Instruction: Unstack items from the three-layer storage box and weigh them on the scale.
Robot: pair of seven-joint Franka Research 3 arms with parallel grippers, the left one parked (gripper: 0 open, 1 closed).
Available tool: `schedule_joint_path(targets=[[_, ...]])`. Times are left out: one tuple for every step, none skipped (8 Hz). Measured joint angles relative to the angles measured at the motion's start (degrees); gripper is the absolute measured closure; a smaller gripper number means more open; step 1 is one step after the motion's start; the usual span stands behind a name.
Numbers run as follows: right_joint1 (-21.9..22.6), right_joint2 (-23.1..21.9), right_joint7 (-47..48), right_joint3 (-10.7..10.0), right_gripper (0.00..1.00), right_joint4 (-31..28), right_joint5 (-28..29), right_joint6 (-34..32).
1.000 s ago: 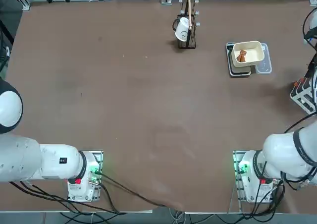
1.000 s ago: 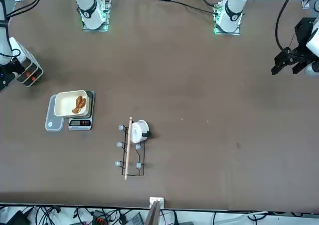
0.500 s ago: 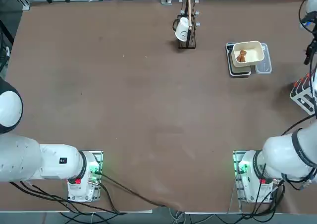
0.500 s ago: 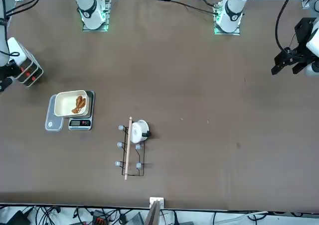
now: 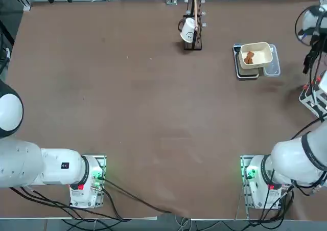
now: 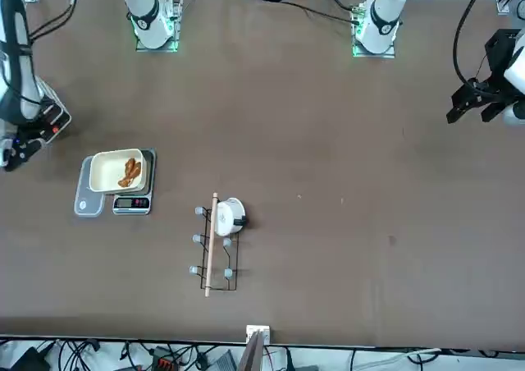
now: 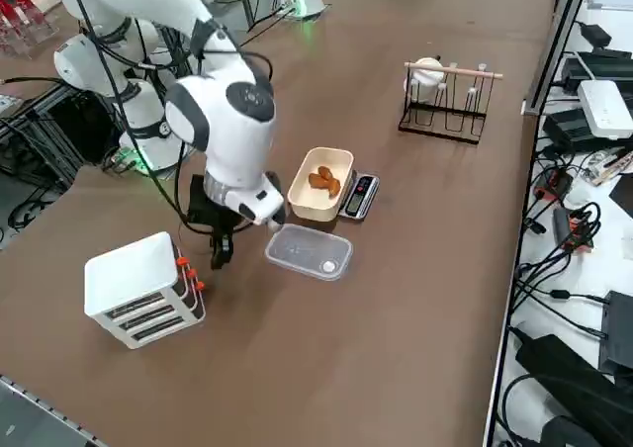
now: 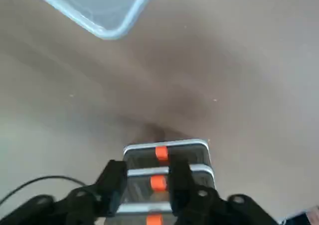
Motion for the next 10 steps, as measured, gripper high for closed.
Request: schedule_joint_path(targets=[[-0.31, 0.38, 0.24, -0.15, 0.29, -0.97, -1.62, 0.75], [-0.82, 0.47, 1.08, -0.22, 0.35, -1.41, -3.90, 0.85], [-1.31, 0.51, 2.45, -0.27, 0.37, -1.86, -6.04, 0.86], [-1.62, 0.58, 3.64, -0.33, 0.37, -2.71, -7.24, 1.29], [-1.79, 0.70, 4.38, -0.33, 0.37, -3.69, -8.03, 2.53], [-1.84, 0.85, 4.81, -0.32, 0.37, -4.34, -8.50, 3.68], [-1.87, 0.98, 4.92, -0.32, 0.38, -4.60, -8.62, 4.17], [-1.88, 1.02, 4.93, -0.30, 0.40, -4.62, -9.03, 4.29], [-1.88, 1.03, 4.95, -0.27, 0.47, -4.63, -9.80, 4.55], [-1.88, 1.06, 4.95, -0.18, 0.50, -4.65, -10.27, 4.62]])
